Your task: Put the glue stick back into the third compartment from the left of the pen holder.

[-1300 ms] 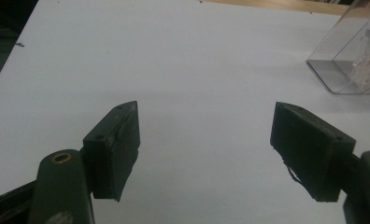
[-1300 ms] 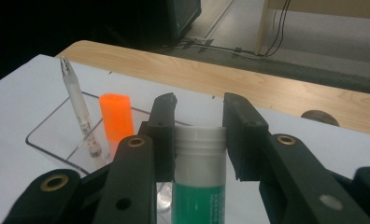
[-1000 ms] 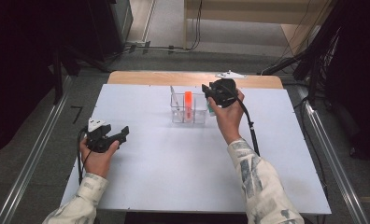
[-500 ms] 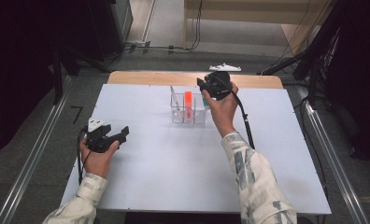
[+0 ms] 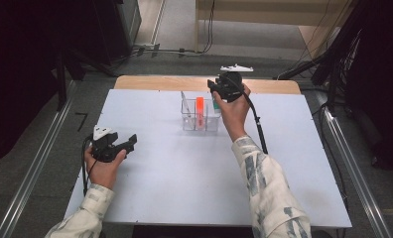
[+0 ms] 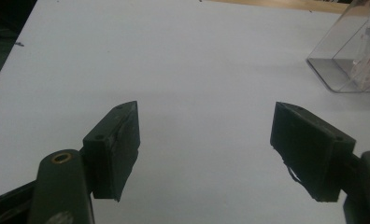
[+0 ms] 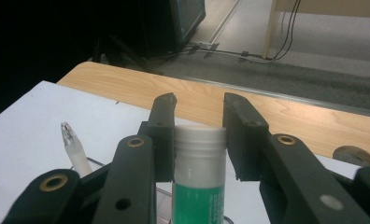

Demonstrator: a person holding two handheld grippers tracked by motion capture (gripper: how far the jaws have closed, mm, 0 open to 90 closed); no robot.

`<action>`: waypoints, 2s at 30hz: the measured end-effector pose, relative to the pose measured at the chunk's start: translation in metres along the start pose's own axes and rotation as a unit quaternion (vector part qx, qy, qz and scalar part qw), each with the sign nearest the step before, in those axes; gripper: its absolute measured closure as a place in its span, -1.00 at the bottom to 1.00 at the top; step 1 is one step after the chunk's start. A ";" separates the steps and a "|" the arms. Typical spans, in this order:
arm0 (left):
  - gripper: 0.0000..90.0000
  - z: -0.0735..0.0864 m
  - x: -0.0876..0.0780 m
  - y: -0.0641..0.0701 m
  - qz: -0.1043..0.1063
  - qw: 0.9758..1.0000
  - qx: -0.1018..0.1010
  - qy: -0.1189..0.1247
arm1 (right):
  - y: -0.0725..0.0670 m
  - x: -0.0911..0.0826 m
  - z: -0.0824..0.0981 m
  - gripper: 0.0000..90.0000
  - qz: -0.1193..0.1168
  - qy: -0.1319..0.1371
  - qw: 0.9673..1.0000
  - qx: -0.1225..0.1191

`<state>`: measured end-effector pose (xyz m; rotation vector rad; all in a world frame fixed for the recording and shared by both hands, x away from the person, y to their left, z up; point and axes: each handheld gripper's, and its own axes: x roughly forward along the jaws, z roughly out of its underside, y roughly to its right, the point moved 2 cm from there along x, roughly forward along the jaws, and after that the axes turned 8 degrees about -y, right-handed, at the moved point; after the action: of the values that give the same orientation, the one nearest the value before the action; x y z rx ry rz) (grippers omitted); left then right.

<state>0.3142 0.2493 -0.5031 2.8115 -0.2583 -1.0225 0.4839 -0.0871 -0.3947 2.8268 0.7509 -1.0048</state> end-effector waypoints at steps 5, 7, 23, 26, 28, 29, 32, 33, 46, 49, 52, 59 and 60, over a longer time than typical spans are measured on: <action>-0.45 0.000 0.000 0.000 0.000 1.000 0.001 0.000 | -0.002 0.002 -0.002 0.42 -0.004 0.000 1.000 -0.001; -0.45 0.000 0.000 0.000 -0.001 1.000 0.000 0.000 | -0.002 0.004 -0.002 0.42 -0.004 0.000 1.000 -0.002; -0.45 0.001 0.000 0.000 -0.001 1.000 0.001 -0.002 | -0.003 0.003 0.010 0.42 -0.008 -0.015 1.000 -0.010; -0.45 0.001 0.000 -0.001 -0.001 1.000 0.002 -0.002 | -0.002 0.001 0.014 0.41 -0.008 -0.018 1.000 -0.014; -0.45 0.001 0.000 0.000 -0.002 1.000 0.002 -0.003 | -0.001 0.002 0.017 0.41 -0.006 -0.022 1.000 -0.018; -0.45 0.001 0.000 0.000 -0.002 1.000 0.003 -0.003 | 0.000 0.002 0.019 0.41 -0.007 -0.024 1.000 -0.019; -0.45 0.001 0.000 0.000 -0.001 1.000 0.003 -0.003 | 0.001 0.002 0.023 0.41 -0.011 -0.030 0.999 -0.018; -0.45 0.001 0.000 0.000 -0.001 1.000 0.003 -0.003 | 0.001 0.002 0.024 0.41 -0.011 -0.032 0.999 -0.017; -0.45 0.001 0.001 0.001 -0.003 1.000 0.004 -0.004 | 0.006 -0.001 0.034 0.35 -0.014 -0.030 0.999 -0.017; -0.45 0.001 0.001 0.001 -0.003 1.000 0.004 -0.005 | 0.007 -0.002 0.033 0.33 -0.014 -0.028 0.999 -0.015; -0.45 0.001 0.001 0.001 -0.003 1.000 0.004 -0.005 | 0.008 -0.002 0.033 0.31 -0.013 -0.030 0.999 -0.014; -0.45 0.001 0.001 0.001 -0.004 1.000 0.004 -0.005 | 0.011 -0.003 0.035 0.22 -0.016 -0.028 0.999 -0.010; -0.45 0.001 0.001 0.001 -0.004 1.000 0.004 -0.004 | 0.013 -0.004 0.035 0.19 -0.015 -0.029 0.999 -0.008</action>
<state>0.3142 0.2480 -0.5047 2.8190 -0.2531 -1.0365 0.4667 -0.1068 -0.4218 2.7682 0.7936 -1.0735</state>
